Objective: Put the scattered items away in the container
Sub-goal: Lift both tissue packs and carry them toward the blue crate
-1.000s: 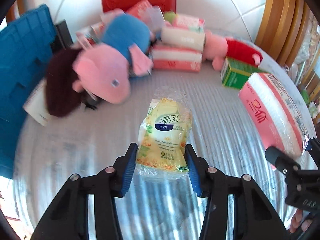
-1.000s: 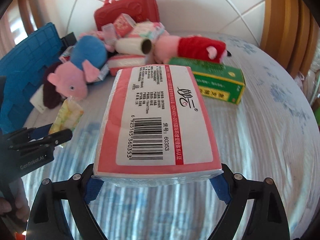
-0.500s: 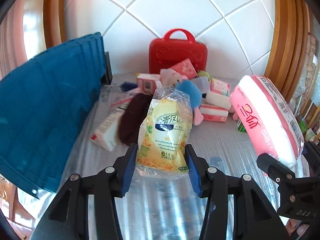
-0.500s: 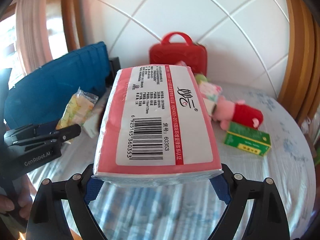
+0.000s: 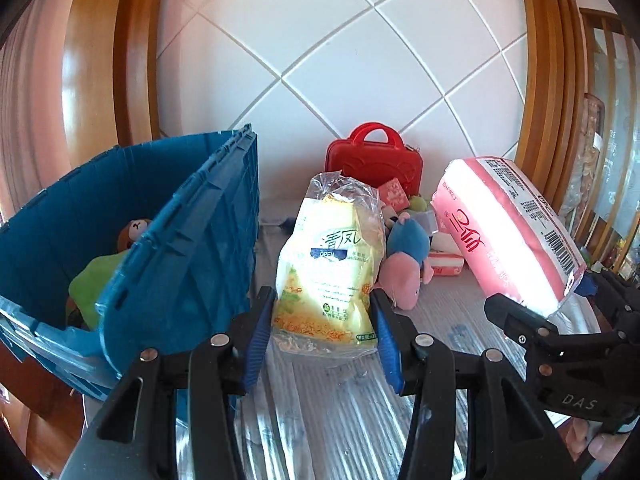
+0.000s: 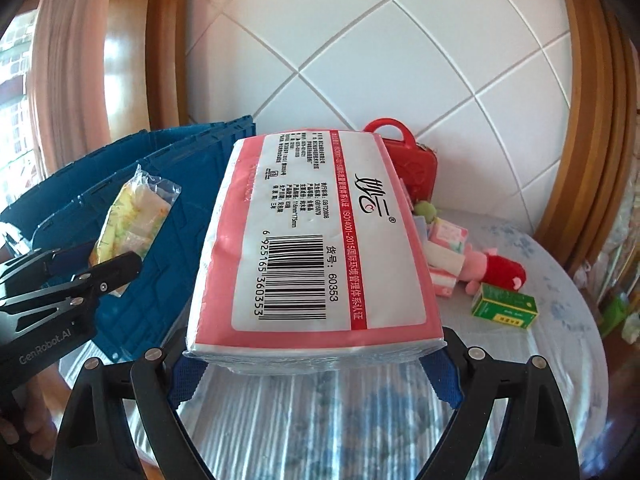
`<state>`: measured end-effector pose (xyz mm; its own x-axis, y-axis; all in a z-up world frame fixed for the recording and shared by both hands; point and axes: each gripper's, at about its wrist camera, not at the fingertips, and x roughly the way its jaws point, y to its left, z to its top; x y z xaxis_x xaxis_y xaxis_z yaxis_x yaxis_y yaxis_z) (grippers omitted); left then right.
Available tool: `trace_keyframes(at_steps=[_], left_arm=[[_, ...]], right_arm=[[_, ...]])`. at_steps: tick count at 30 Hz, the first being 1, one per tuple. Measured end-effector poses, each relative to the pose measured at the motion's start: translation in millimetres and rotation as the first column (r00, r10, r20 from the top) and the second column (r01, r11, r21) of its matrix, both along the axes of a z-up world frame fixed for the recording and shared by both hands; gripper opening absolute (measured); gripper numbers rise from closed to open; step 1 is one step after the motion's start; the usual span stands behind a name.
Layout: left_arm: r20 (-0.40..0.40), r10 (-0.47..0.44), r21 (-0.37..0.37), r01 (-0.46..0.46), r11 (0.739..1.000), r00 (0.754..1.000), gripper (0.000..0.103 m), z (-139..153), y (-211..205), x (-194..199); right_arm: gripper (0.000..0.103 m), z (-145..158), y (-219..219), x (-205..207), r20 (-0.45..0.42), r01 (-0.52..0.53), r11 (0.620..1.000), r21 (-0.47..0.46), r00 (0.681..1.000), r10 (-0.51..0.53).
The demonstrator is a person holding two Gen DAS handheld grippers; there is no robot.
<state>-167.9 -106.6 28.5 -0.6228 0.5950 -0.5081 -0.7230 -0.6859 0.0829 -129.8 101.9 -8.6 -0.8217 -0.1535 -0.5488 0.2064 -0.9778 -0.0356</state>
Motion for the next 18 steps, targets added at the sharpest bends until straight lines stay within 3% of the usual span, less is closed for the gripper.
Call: trace_keyframes(at_steps=[10,18], left_arm=[[-0.092,0.096,0.080,-0.089,0.993,0.991,0.047,55,-17,-13],[-0.122,0.226,0.084,-0.217,0.973,0.966,0.047,100,-64,-67]], right_arm=[[0.091,44,-19,-26,-0.104,-0.099,0.995,0.001,0.990,0.099],[0.091,83,-73,-55,-0.143,-0.240,0.971,-0.005,0.961,0.237]])
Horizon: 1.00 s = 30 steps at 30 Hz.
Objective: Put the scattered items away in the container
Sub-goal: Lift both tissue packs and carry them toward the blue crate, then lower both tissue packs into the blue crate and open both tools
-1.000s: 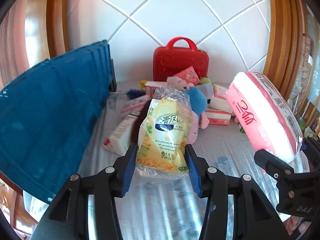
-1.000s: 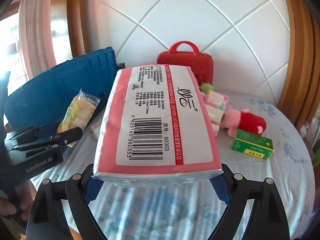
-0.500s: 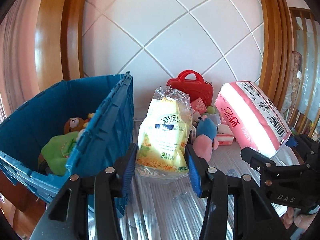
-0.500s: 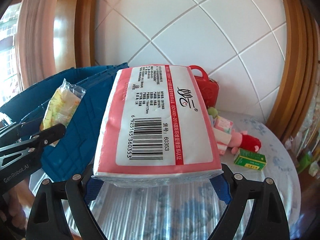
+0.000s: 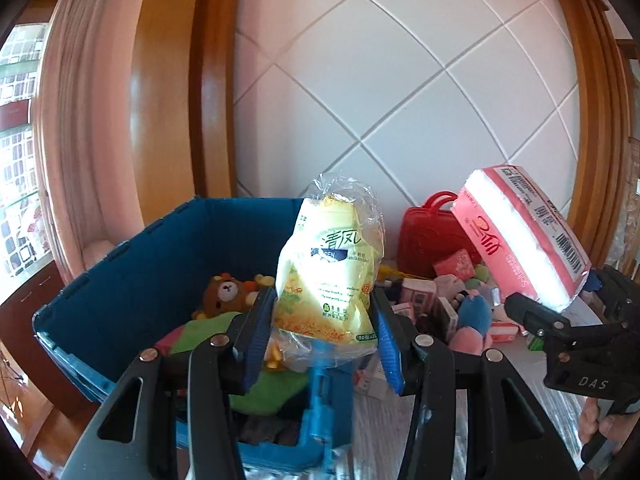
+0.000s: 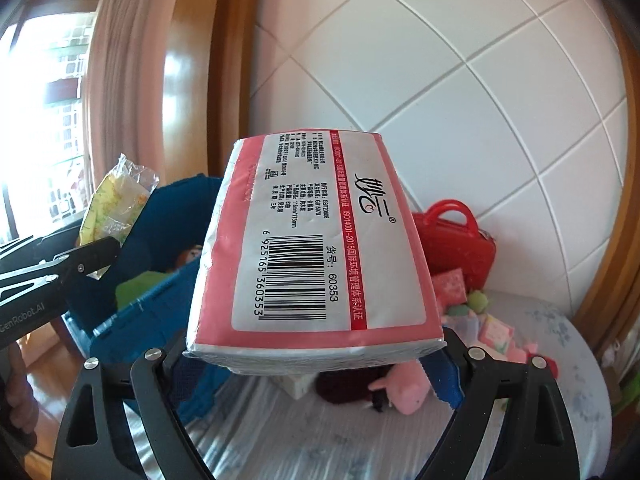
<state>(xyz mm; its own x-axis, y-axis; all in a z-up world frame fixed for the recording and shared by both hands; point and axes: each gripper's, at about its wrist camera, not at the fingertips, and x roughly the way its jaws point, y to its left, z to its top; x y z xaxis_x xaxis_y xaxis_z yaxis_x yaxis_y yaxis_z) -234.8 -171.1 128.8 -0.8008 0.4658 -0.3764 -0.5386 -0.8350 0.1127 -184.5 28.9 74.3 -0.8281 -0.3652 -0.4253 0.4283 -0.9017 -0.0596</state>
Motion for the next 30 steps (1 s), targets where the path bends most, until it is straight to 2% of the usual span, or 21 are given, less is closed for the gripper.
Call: trace_keyframes(at_steps=[3,8,12,15,17,19,21,25,27,30], left_arm=[[0.011,0.067,-0.024,-0.067,0.997,0.998,0.047,17,-27,-39],[0.037,0.118,-0.114,-0.113,0.987,0.992,0.047,36,-64,-108],[0.098,0.109,-0.180,-0.090,0.980,0.989,0.047,39,-85,-163],[0.195,0.086,-0.222,-0.042,0.974,0.977,0.047,29,-85,-209],[0.285,0.075,-0.249,-0.002,0.969,0.956,0.047,12,-77,-233],[0.389,0.081,-0.274,0.032,0.961,0.918,0.047,1,-70,-263],[0.453,0.112,-0.302,0.034,0.953,0.885,0.047,-9,-62,-285],[0.531,0.140,-0.328,0.050,0.943,0.835,0.047,-34,-56,-315],[0.564,0.166,-0.361,0.061,0.931,0.809,0.047,-49,-51,-324],[0.586,0.193,-0.398,0.072,0.915,0.787,0.047,-66,-51,-332]], right_arm=[[0.091,18,-35,-12,0.003,-0.045,0.999,-0.021,0.999,0.045],[0.091,42,-111,-27,0.033,-0.086,0.995,-0.045,0.996,0.087],[0.091,56,-174,-42,0.077,-0.101,0.994,-0.050,0.991,0.105],[0.091,58,-217,-61,0.144,-0.095,0.994,-0.055,0.984,0.102],[0.091,51,-243,-76,0.197,-0.079,0.996,-0.038,0.977,0.085],[0.091,37,-265,-93,0.254,-0.048,0.999,-0.008,0.966,0.048],[0.091,24,-281,-109,0.292,-0.010,0.999,0.033,0.957,0.000],[0.091,-15,-302,-142,0.379,0.051,0.989,0.137,0.920,-0.100],[0.091,-34,-306,-154,0.420,0.062,0.982,0.180,0.898,-0.133],[0.091,-62,-311,-165,0.441,0.068,0.960,0.273,0.877,-0.188]])
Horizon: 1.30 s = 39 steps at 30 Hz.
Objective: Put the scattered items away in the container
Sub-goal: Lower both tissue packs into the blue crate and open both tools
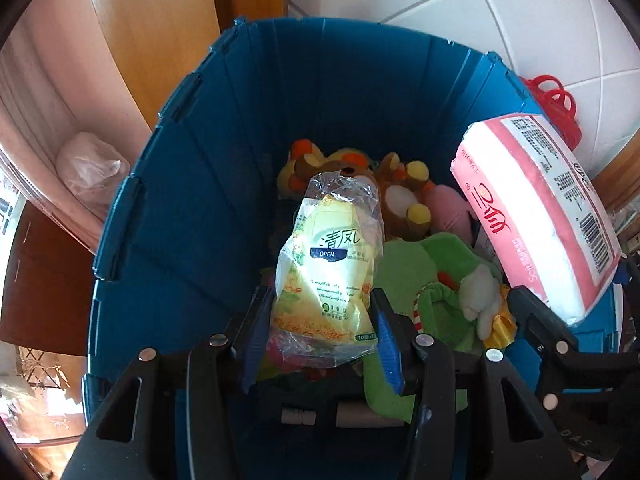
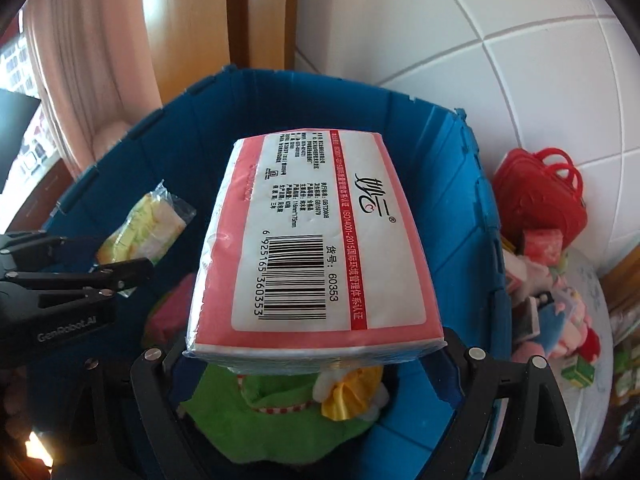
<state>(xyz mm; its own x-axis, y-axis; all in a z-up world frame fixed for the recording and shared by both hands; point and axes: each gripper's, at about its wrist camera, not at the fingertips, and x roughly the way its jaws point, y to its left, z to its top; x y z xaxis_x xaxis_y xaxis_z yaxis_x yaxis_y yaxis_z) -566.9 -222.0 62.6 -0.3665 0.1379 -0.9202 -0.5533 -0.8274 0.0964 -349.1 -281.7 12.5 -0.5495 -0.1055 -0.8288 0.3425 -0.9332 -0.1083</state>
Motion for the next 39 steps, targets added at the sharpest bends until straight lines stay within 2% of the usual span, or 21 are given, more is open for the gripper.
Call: trace_keyframes(at_steps=[4,11,13,15,17,18,23,27,31,34,39], left_arm=[[0.097,0.027,0.004,-0.028,1.000,0.995,0.047,-26,3,-14],[0.150,0.085,-0.057,-0.077,0.995,0.985,0.049,-62,9,-24],[0.164,0.103,-0.076,-0.092,0.993,0.981,0.052,-70,13,-24],[0.180,0.123,-0.106,-0.105,0.989,0.976,0.065,-81,12,-25],[0.192,0.179,-0.116,-0.159,0.980,0.965,0.073,-90,6,-29],[0.200,0.181,-0.130,-0.157,0.979,0.963,0.074,-93,5,-29],[0.193,0.183,-0.134,-0.158,0.978,0.964,0.074,-88,-2,-25],[0.175,0.167,-0.126,-0.146,0.981,0.970,0.074,-77,-7,-20],[0.134,0.145,-0.104,-0.131,0.986,0.980,0.074,-57,-16,-7],[0.103,0.134,-0.072,-0.127,0.989,0.986,0.074,-42,-27,6],[0.079,0.115,0.008,-0.116,0.993,0.990,0.074,-28,-42,22]], right_arm=[[0.091,-27,-3,-12,0.047,0.029,0.998,0.047,0.998,-0.032],[0.091,-70,-8,-24,0.128,0.035,0.994,0.105,0.991,-0.048],[0.091,-79,-9,-27,0.151,0.031,0.993,0.117,0.987,-0.049],[0.091,-86,-10,-27,0.165,0.021,0.991,0.130,0.985,-0.042],[0.091,-90,-11,-26,0.176,0.007,0.991,0.137,0.984,-0.031],[0.091,-92,-11,-26,0.182,0.001,0.990,0.140,0.983,-0.027],[0.092,-92,-12,-26,0.201,-0.012,0.992,0.125,0.979,-0.013],[0.094,-87,-16,-26,0.201,-0.007,0.990,0.141,0.979,-0.022],[0.094,-74,-15,-21,0.206,0.000,0.994,0.112,0.978,-0.023],[0.094,-59,-12,-13,0.197,-0.011,0.997,0.080,0.980,-0.005],[0.097,-29,-12,8,0.131,-0.063,0.997,0.054,0.990,0.055]])
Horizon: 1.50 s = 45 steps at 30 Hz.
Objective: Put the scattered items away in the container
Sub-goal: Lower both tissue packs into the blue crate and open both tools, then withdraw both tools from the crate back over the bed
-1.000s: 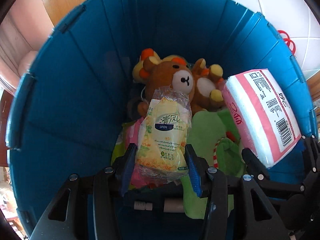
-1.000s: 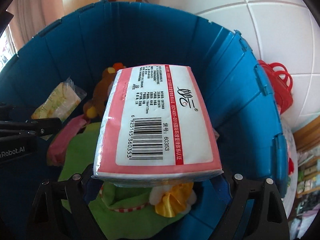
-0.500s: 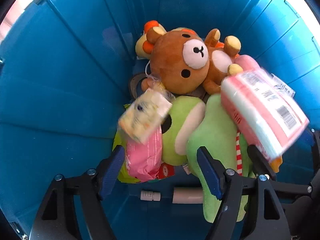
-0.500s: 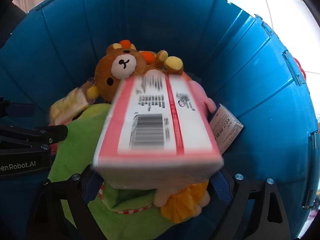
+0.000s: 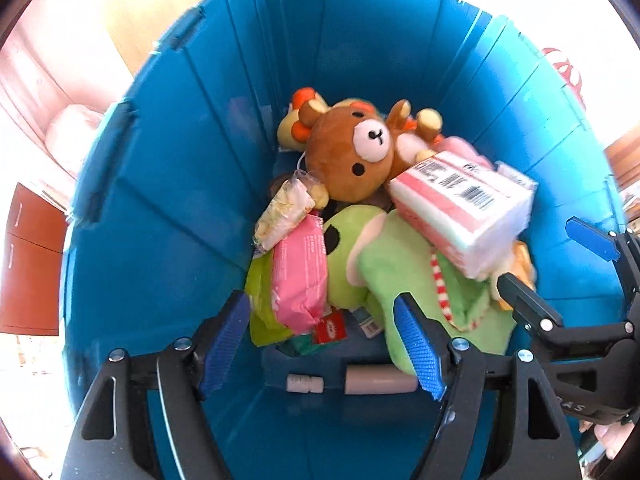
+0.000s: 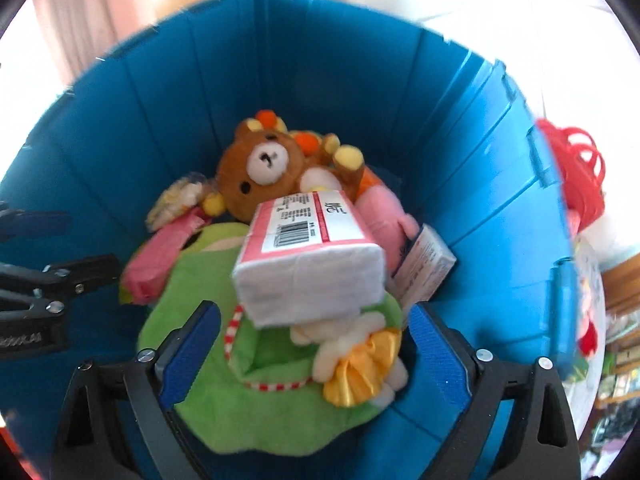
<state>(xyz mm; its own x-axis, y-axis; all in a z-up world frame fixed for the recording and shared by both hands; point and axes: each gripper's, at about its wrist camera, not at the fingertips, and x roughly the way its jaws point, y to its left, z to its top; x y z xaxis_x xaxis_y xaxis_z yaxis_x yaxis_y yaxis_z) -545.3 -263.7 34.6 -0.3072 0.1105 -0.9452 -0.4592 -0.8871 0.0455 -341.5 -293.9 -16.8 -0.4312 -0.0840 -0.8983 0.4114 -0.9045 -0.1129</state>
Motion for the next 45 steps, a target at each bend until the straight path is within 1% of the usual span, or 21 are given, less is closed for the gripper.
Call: trace_keyframes(at_steps=[4,6,9,12,17,21,23,27,31,34,36,38,40,43,45], left_arm=[[-0.070,-0.012,0.068,0.017,0.998,0.997,0.074,17,-14,22],[-0.116,-0.025,0.098,0.037,0.994,0.993,0.074,24,-19,36],[-0.181,-0.061,0.107,0.081,0.991,0.982,0.074,30,-22,57],[-0.231,-0.088,0.106,0.115,0.988,0.969,0.074,33,-20,79],[-0.316,-0.108,0.127,0.155,0.980,0.943,0.074,38,-19,116],[-0.422,-0.087,0.143,0.161,0.977,0.903,0.074,36,-22,151],[-0.458,-0.069,0.172,0.164,0.971,0.886,0.074,35,-22,168],[-0.492,-0.026,0.233,0.160,0.959,0.870,0.077,35,-14,196],[-0.538,-0.009,0.258,0.174,0.950,0.843,0.078,35,12,235],[-0.553,-0.015,0.287,0.208,0.935,0.833,0.078,32,41,271],[-0.561,-0.030,0.296,0.235,0.926,0.827,0.081,28,65,300],[-0.566,-0.065,0.288,0.271,0.918,0.822,0.082,21,90,328],[-0.565,-0.109,0.269,0.308,0.912,0.818,0.082,11,115,353],[-0.533,-0.177,0.250,0.354,0.901,0.827,0.082,-9,155,385],[-0.507,-0.219,0.221,0.371,0.902,0.834,0.082,-22,176,396]], right_arm=[[0.100,27,5,26,-0.073,-0.045,0.998,-0.031,0.996,0.043],[0.102,40,13,43,-0.108,-0.064,0.996,-0.066,0.993,0.057],[0.102,54,28,68,-0.150,-0.082,0.989,-0.125,0.987,0.063],[0.103,61,46,90,-0.184,-0.072,0.980,-0.183,0.982,0.038],[0.103,67,85,123,-0.230,-0.034,0.958,-0.284,0.973,-0.033],[0.103,68,129,152,-0.266,0.026,0.929,-0.370,0.955,-0.132],[0.103,64,157,167,-0.286,0.069,0.909,-0.412,0.937,-0.201],[0.103,49,216,189,-0.292,0.183,0.877,-0.444,0.896,-0.335],[0.103,36,285,210,-0.292,0.282,0.857,-0.431,0.855,-0.428],[0.103,28,344,223,-0.288,0.348,0.841,-0.414,0.826,-0.484],[0.103,23,378,229,-0.292,0.374,0.838,-0.397,0.814,-0.502],[0.103,18,414,236,-0.292,0.388,0.836,-0.389,0.808,-0.511],[0.103,12,446,239,-0.284,0.392,0.835,-0.386,0.810,-0.513],[0.103,1,484,241,-0.258,0.410,0.831,-0.377,0.815,-0.519],[0.103,-8,505,242,-0.232,0.425,0.824,-0.375,0.817,-0.527]])
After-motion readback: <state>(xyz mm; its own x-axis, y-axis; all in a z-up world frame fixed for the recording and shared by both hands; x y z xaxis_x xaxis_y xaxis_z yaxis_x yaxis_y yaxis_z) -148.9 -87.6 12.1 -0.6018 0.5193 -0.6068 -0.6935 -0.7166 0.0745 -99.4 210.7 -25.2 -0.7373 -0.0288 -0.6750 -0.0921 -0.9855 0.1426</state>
